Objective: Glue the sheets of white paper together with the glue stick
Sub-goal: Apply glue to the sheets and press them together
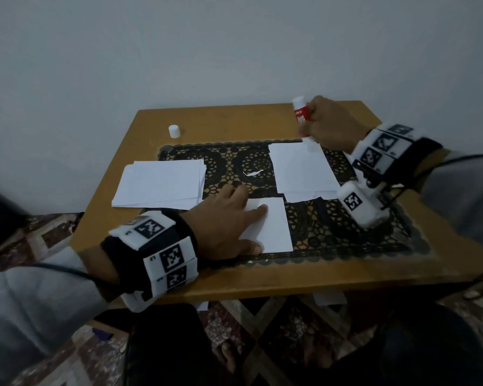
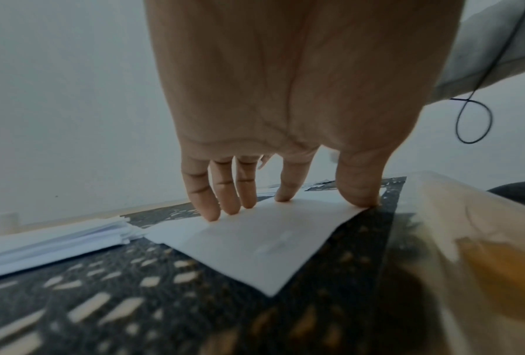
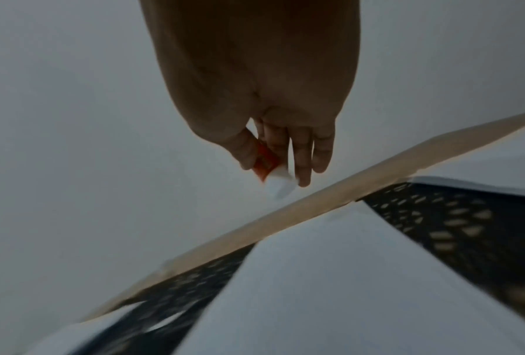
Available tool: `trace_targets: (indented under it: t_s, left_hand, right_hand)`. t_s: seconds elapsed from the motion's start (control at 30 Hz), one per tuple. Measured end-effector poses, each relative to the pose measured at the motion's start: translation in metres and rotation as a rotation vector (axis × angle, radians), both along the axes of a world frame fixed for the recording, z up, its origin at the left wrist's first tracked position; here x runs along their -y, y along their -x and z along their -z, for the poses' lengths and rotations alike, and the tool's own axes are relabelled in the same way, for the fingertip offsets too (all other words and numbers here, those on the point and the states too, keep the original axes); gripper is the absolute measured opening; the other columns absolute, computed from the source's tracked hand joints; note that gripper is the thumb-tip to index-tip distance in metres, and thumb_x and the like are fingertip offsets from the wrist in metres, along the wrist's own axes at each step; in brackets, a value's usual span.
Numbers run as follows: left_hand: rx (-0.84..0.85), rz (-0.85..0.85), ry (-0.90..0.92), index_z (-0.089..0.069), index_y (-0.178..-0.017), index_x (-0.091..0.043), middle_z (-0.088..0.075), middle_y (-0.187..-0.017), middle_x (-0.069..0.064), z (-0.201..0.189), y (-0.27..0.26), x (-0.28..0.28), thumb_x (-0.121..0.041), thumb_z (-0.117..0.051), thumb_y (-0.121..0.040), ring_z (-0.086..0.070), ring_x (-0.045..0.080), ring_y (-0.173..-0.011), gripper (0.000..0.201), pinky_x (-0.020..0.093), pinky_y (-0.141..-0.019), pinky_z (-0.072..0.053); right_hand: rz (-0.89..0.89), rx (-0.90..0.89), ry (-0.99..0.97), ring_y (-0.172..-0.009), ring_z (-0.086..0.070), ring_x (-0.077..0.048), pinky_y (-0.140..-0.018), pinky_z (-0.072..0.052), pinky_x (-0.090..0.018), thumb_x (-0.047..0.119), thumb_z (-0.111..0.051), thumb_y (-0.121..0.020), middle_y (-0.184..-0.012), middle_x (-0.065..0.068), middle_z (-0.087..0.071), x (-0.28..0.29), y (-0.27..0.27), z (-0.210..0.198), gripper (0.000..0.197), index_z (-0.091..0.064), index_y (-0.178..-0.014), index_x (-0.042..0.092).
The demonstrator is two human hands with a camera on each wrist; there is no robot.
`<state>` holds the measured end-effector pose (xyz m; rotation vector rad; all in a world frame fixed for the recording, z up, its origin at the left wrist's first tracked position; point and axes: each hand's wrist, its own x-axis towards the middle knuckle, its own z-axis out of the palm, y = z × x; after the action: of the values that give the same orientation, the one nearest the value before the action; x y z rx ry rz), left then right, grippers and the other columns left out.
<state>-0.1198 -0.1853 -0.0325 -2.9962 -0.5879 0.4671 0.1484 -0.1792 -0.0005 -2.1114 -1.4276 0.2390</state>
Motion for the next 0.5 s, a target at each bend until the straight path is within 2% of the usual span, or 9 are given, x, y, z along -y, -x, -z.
trace_targets:
  t_s: [0.07,0.2,0.27,0.33,0.5]
  left_hand:
    - [0.003,0.012,-0.004,-0.010,-0.151,-0.030,-0.022,-0.140,0.009,0.001,0.000,-0.003,-0.069,-0.038,-0.086,-0.024,0.027,-0.126,0.080,0.040,-0.106,-0.032]
    - [0.019,0.035,-0.010,-0.008,-0.151,-0.030,-0.019,-0.143,0.009,0.004,0.000,-0.006,-0.070,-0.036,-0.086,-0.022,0.027,-0.126,0.082,0.039,-0.107,-0.030]
    - [0.025,0.051,-0.019,-0.007,-0.151,-0.029,-0.018,-0.143,0.007,0.005,0.001,-0.007,-0.070,-0.034,-0.086,-0.022,0.027,-0.125,0.082,0.039,-0.106,-0.029]
    - [0.025,0.058,-0.023,-0.005,-0.151,-0.028,-0.016,-0.143,0.006,0.006,0.001,-0.008,-0.071,-0.033,-0.086,-0.021,0.028,-0.125,0.082,0.039,-0.106,-0.028]
    - [0.010,0.067,-0.032,-0.002,-0.151,-0.027,-0.013,-0.144,0.010,0.008,0.000,-0.009,-0.072,-0.030,-0.086,-0.020,0.028,-0.125,0.084,0.038,-0.106,-0.027]
  right_hand:
    - [0.069,0.023,0.011,-0.077,-0.057,-0.024,-0.059,-0.037,-0.028,0.020,-0.064,-0.082,-0.084,-0.004,-0.057,-0.021,-0.012,0.007,0.020,-0.052,-0.094,0.009]
    - [0.156,0.089,0.063,-0.090,-0.051,-0.022,-0.075,-0.037,-0.029,0.017,-0.067,-0.082,-0.099,-0.002,-0.054,-0.046,-0.030,0.017,0.028,-0.055,-0.107,0.012]
    - [0.174,0.106,0.068,-0.090,-0.056,-0.022,-0.074,-0.039,-0.029,0.015,-0.067,-0.080,-0.098,-0.002,-0.059,-0.054,-0.038,0.020,0.020,-0.058,-0.098,0.014]
    - [0.180,0.126,0.080,-0.088,-0.058,-0.024,-0.073,-0.042,-0.030,0.016,-0.070,-0.076,-0.096,-0.004,-0.062,-0.061,-0.043,0.021,0.021,-0.060,-0.094,0.013]
    - [0.177,0.194,0.081,-0.082,-0.054,-0.024,-0.069,-0.036,-0.030,0.022,-0.072,-0.073,-0.089,-0.003,-0.056,-0.063,-0.045,0.025,0.026,-0.052,-0.087,0.012]
